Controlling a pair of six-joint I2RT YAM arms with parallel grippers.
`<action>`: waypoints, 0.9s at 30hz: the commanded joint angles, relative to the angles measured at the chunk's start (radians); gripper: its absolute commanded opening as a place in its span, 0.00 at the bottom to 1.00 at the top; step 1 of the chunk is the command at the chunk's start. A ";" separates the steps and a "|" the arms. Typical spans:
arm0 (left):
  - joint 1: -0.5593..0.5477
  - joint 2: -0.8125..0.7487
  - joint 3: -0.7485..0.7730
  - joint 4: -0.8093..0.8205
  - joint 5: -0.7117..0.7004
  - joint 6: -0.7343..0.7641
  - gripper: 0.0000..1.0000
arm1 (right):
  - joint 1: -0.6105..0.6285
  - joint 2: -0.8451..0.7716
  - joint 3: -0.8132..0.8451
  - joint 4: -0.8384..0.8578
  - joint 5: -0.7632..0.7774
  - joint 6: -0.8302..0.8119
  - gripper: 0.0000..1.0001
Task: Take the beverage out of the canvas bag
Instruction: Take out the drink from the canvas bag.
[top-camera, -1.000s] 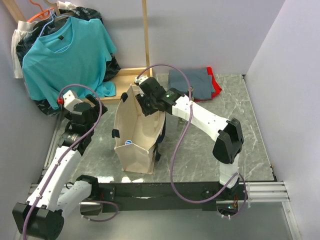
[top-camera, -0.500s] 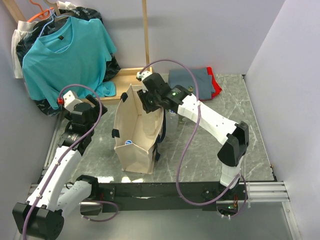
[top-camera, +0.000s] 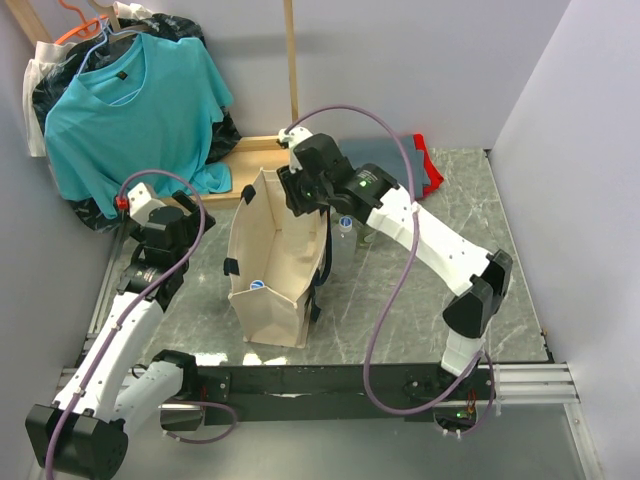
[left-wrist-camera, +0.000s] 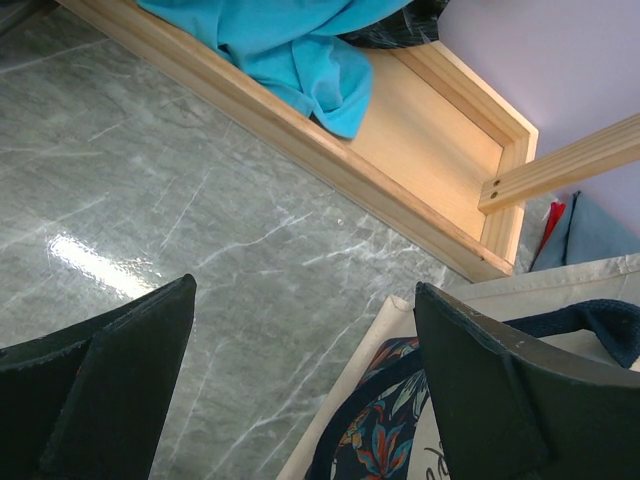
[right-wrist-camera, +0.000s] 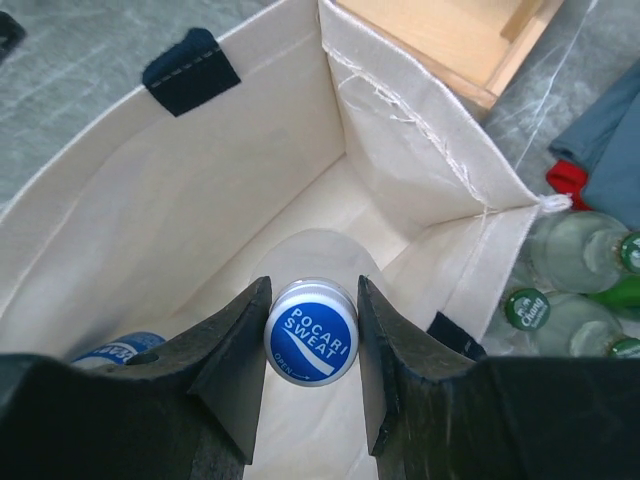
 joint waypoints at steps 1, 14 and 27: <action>0.004 -0.021 0.001 0.022 -0.009 -0.003 0.96 | 0.016 -0.140 0.100 0.113 0.034 -0.022 0.00; 0.004 -0.019 0.002 0.018 -0.002 -0.007 0.96 | 0.022 -0.194 0.144 0.095 0.051 -0.042 0.00; 0.004 -0.042 -0.008 0.045 0.023 0.004 0.96 | 0.022 -0.325 0.063 0.208 0.079 -0.047 0.00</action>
